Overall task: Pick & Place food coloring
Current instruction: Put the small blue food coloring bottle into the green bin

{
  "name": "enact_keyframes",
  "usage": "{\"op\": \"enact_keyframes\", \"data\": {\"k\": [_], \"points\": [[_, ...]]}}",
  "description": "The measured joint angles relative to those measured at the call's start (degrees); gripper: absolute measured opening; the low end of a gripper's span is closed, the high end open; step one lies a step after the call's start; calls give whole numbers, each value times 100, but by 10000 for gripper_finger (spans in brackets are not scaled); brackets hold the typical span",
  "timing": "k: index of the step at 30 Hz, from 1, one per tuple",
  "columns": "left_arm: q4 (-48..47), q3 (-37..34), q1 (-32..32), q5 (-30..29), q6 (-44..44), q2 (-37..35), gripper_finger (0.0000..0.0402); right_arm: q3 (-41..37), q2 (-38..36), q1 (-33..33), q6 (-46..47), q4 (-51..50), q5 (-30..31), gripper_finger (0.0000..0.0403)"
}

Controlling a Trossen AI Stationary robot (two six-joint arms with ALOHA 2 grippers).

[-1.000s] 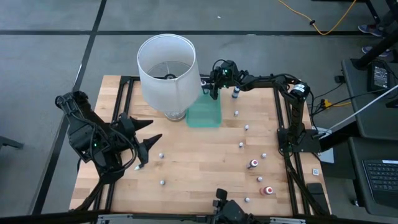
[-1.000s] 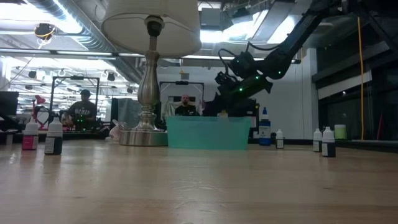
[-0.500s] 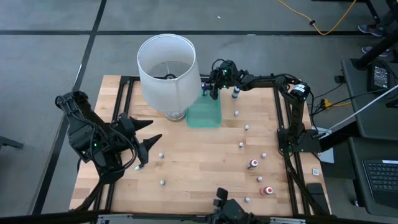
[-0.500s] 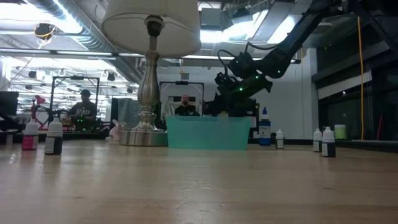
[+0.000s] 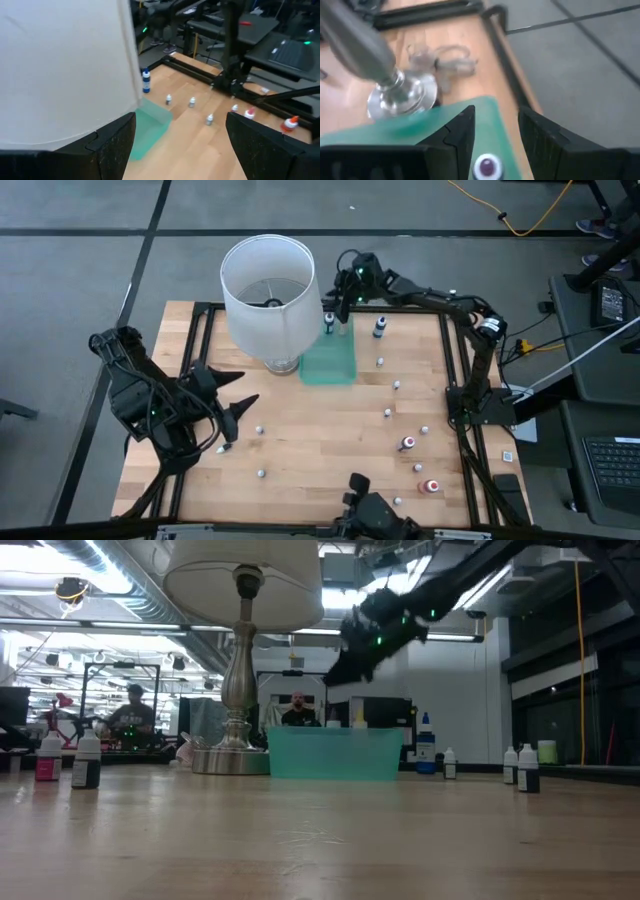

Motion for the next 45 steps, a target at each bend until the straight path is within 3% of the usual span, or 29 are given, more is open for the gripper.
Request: {"op": "enact_keyframes", "data": {"k": [3, 8, 14, 23, 28, 33, 38, 45], "points": [[-489, -2, -82, -82, -440, -4, 301, 283, -354, -52, -24, -397, 379, 151], [-456, -154, -447, -541, -460, -234, 301, 356, -1103, -170, -127, -1136, 721, 152], [-475, -517, -783, -483, -470, -524, 301, 354, -2133, -89, -8, -2536, 1005, 152], [-477, -1107, -864, 716, -836, -608, 301, 349, -3389, 1070, 997, -3985, 1813, 152], [-338, -1657, -1131, 1323, -1872, -592, 301, 347, -3855, 2105, 1964, -4078, 2745, 152], [538, -2353, -1432, 1684, -2406, -552, 301, 347, -3993, 3016, 2641, -4079, 3700, 152], [1316, -2718, -1514, 2164, -2620, -160, 301, 347, -3937, 3573, 3136, -4072, 3865, 152], [1565, -2733, -1517, 2818, -3588, 928, 301, 336, -3890, 4052, 3116, -4080, 3866, 152]]}}
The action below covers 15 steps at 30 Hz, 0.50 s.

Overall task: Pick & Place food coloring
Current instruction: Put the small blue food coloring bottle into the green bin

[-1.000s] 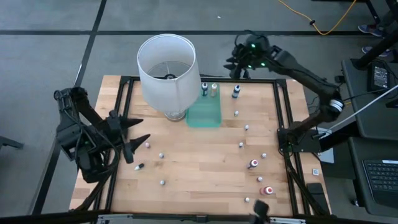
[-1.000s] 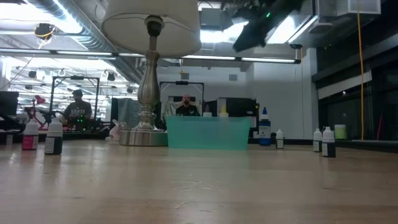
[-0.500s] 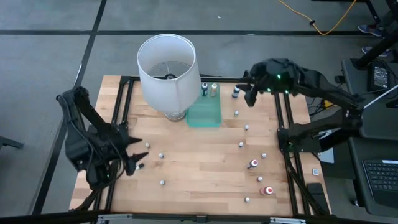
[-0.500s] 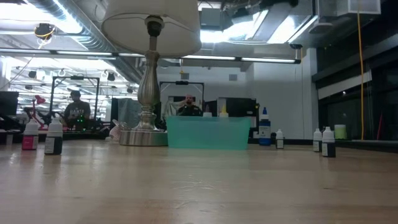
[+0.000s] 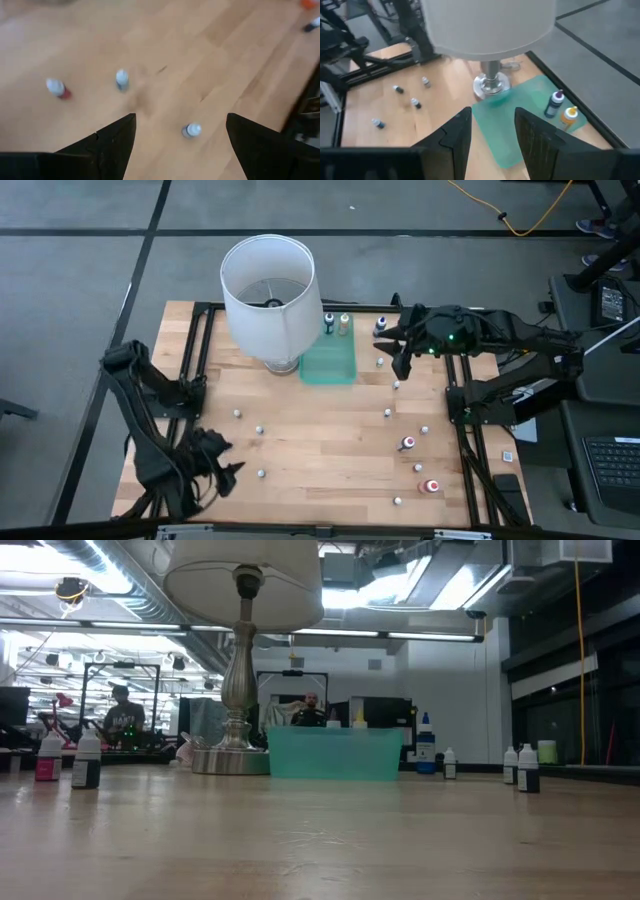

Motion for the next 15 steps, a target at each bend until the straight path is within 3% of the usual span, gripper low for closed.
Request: {"op": "enact_keyframes", "data": {"k": [5, 9, 15], "points": [[413, 0, -83, 125, -517, 808, 301, 0, 0, 67, -115, -10, 62, 152], [1074, 0, -74, 319, -487, 1477, 301, -23, -1, 74, -128, 20, 60, 152], [1896, 57, -131, 133, -443, 2263, 301, -239, -7, 175, -440, 101, 58, 152]]}}
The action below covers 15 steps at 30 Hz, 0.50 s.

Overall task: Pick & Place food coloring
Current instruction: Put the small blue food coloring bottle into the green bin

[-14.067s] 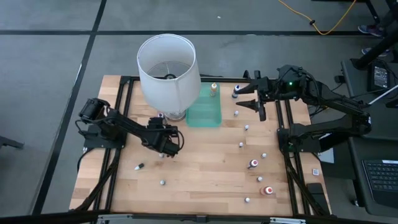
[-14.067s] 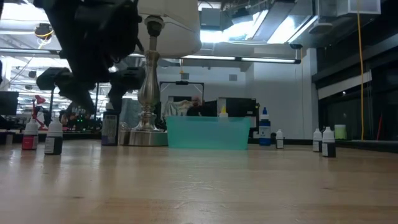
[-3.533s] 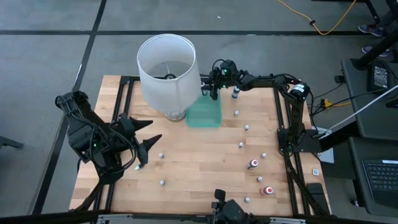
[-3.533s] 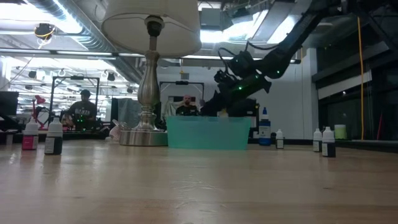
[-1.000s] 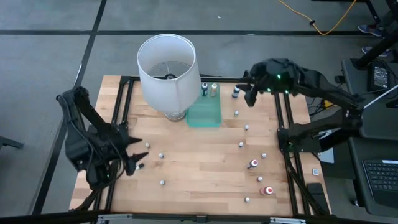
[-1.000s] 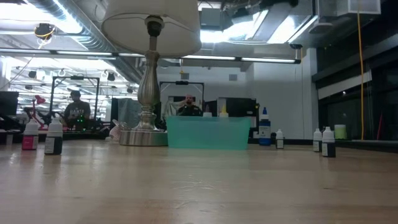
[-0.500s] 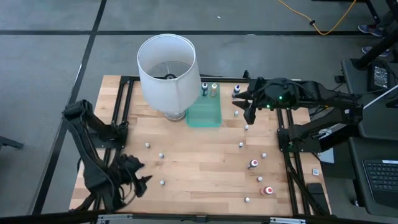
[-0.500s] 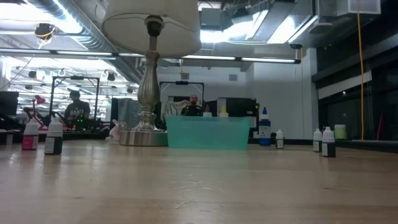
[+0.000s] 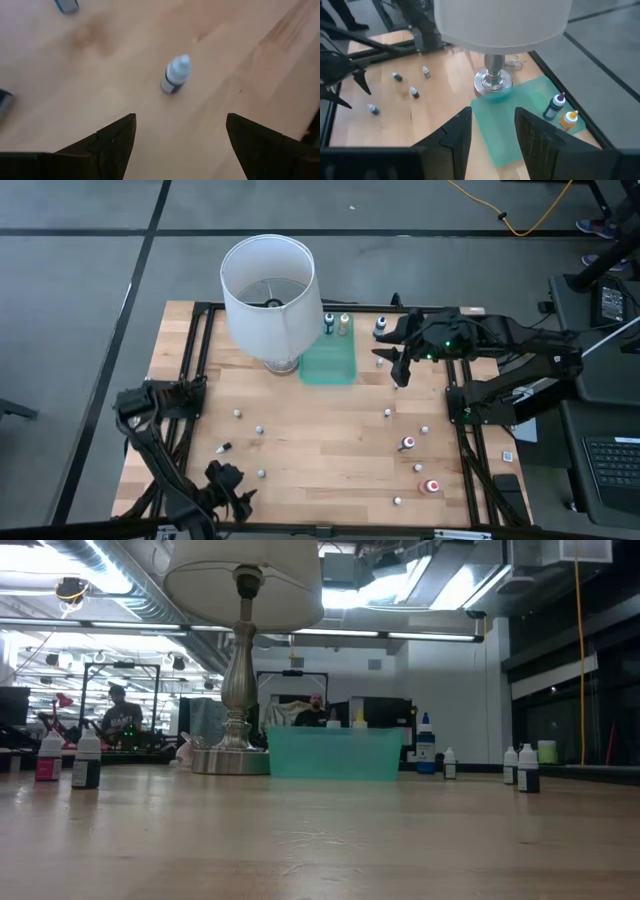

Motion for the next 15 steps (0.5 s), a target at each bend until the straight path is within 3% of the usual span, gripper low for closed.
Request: {"op": "enact_keyframes", "data": {"k": [7, 15], "points": [[12, 280, -2, -100, -84, 653, 301, -346, 0, 69, 81, 61, -8, 152], [-146, 435, -39, -571, -347, 1102, 301, -769, -7, 370, -123, 922, 88, 149]]}}
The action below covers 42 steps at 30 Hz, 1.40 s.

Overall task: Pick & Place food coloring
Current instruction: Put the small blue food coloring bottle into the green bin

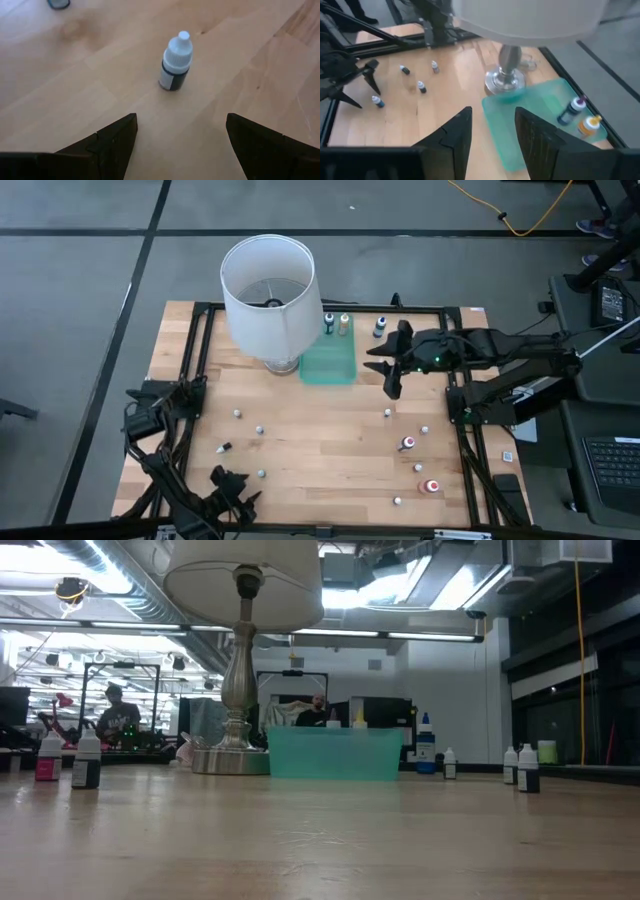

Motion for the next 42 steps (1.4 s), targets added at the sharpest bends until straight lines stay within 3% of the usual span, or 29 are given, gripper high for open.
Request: {"op": "enact_keyframes", "data": {"k": [15, 33, 36, 42], "points": [[-216, -10, 194, -629, -190, 343, 301, -104, -4, 303, -318, 351, 467, 113], [-184, -24, 277, -668, -182, 351, 298, -104, -4, 309, -454, 342, 465, 109], [-193, -24, 275, -652, -140, 351, 277, -104, -4, 309, -485, 342, 465, 109], [-273, -36, 274, -608, -138, 351, 199, -104, -4, 309, -561, 342, 465, 110]]}}
